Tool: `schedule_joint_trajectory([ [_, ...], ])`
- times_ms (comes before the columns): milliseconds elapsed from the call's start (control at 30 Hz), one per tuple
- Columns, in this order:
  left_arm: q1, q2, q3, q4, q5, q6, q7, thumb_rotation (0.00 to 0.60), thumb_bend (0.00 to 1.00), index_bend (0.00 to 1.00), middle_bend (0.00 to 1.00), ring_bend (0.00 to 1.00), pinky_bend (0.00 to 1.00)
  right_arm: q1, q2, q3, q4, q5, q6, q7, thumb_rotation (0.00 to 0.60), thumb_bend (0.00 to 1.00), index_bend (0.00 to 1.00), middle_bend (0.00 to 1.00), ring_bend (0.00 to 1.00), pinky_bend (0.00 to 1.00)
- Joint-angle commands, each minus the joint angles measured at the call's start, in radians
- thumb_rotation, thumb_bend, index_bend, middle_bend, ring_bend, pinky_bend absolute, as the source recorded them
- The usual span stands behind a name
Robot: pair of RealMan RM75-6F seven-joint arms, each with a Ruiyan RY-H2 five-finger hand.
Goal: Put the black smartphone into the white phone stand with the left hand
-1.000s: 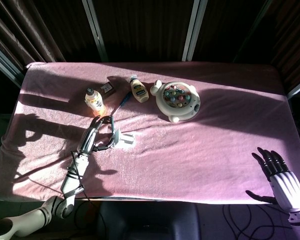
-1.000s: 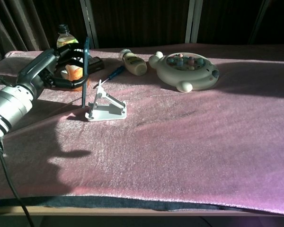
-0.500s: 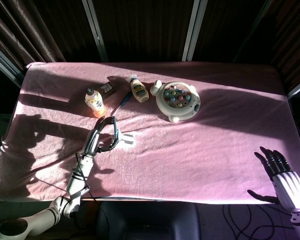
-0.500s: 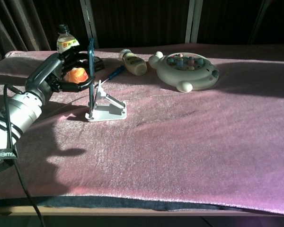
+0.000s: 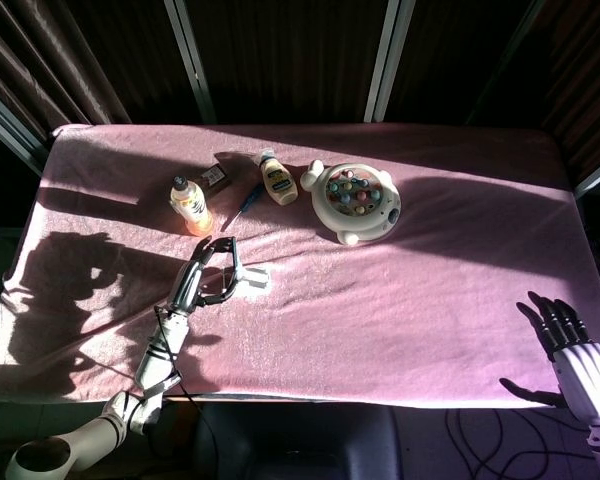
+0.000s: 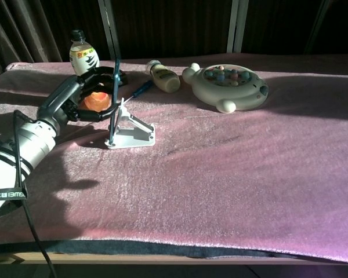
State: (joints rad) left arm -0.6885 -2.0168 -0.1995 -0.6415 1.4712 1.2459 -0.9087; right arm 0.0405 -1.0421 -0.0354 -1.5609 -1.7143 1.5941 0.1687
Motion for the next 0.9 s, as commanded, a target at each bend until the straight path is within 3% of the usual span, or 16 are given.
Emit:
schedule_joint_trajectory([
  [33,-0.008,-0.017,0.001,0.027,-0.001,-0.003,-0.023,0.6,0.4,0.75,0.93,0.44,0.01,0.001,0.0,0.001,-0.004,0.004,-0.006,-0.009,0.6,0.23,0.0,0.0,0.0,0.0],
  [267,-0.01,-0.026,0.008,0.057,0.0,-0.008,-0.034,0.6,0.4,0.72,0.91,0.43,0.0,0.0,0.0,0.001,-0.006,0.002,-0.003,-0.013,0.6,0.23,0.0,0.0,0.0,0.0],
  [433,-0.013,-0.023,0.023,0.061,0.004,-0.034,-0.061,0.6,0.38,0.63,0.8,0.35,0.0,-0.004,-0.006,0.016,-0.011,0.033,-0.003,-0.035,0.6,0.23,0.0,0.0,0.0,0.0],
  [767,-0.018,-0.047,0.027,0.108,0.002,-0.025,-0.04,0.6,0.36,0.34,0.37,0.04,0.0,-0.008,-0.014,0.027,-0.013,0.045,0.003,-0.059,0.6,0.23,0.0,0.0,0.0,0.0],
  [900,-0.02,-0.041,0.028,0.103,-0.001,-0.036,-0.042,0.6,0.35,0.24,0.2,0.0,0.0,-0.008,-0.014,0.027,-0.014,0.044,0.002,-0.064,0.6,0.23,0.0,0.0,0.0,0.0],
])
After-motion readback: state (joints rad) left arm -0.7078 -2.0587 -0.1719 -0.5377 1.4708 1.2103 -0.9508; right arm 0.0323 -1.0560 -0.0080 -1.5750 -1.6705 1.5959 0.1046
